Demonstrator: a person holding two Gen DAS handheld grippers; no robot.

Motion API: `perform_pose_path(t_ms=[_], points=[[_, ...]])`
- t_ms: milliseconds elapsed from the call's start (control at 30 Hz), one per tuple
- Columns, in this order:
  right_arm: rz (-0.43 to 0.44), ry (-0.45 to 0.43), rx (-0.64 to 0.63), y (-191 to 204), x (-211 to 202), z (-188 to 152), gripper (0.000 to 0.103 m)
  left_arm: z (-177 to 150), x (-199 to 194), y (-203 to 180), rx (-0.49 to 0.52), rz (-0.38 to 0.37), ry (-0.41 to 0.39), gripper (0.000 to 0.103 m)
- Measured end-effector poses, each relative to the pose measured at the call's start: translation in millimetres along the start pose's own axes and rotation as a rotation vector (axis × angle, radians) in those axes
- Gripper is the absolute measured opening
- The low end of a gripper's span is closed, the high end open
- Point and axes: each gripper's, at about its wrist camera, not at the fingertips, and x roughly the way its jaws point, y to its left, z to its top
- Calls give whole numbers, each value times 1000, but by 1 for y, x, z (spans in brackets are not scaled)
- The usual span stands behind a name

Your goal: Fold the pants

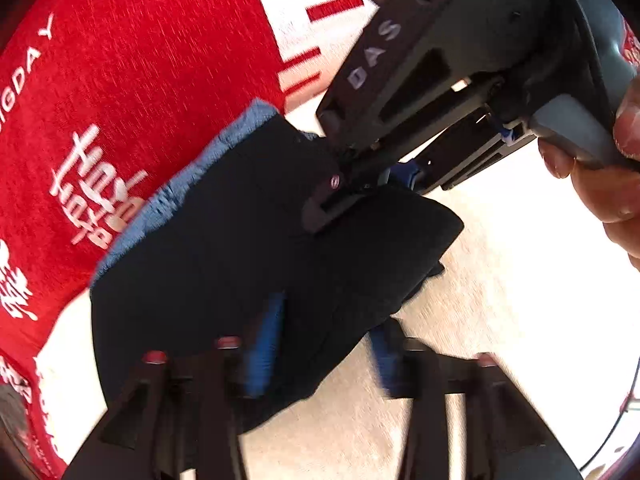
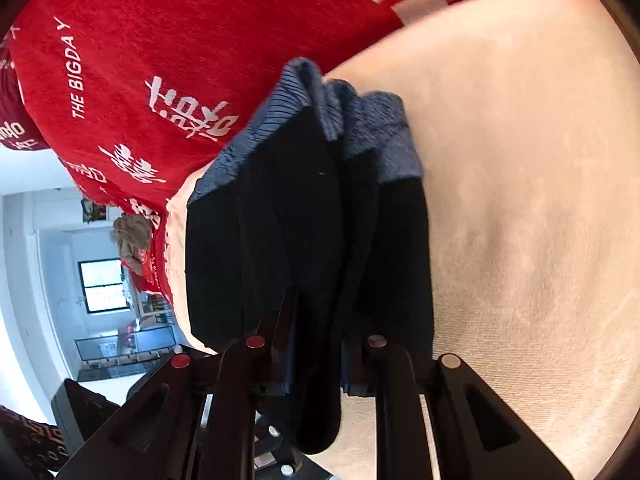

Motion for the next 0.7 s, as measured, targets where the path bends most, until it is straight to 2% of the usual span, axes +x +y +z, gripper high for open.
perform_pose_path(t_ms=[67,200,333,400,467,600,700], points=[[-5,-12,-12,-1,-1,-5,19,-2,-6,4,-29,-27,-4,73],[-97,-31,-71,12,-10,-6,19,-3,-19,15,-71,-63,36,73],[-216,-45,-147,27,-13,-17,24,-10,-40,42,-170,-86,48,73],[-274,-59,-167,30,-12,-24,28,-13,-46,58,-207,-73,49,73],[-368,-82,-178,34,-13,-32,39,-19,-49,80,-257,-44,55,73],[-436,-104,-155,27,-19,-46,41,-31,-32,135,-371,12,105,73],[-513,-101,-141,21,-24,-56,42,-46,-22,156,-444,28,148,73]])
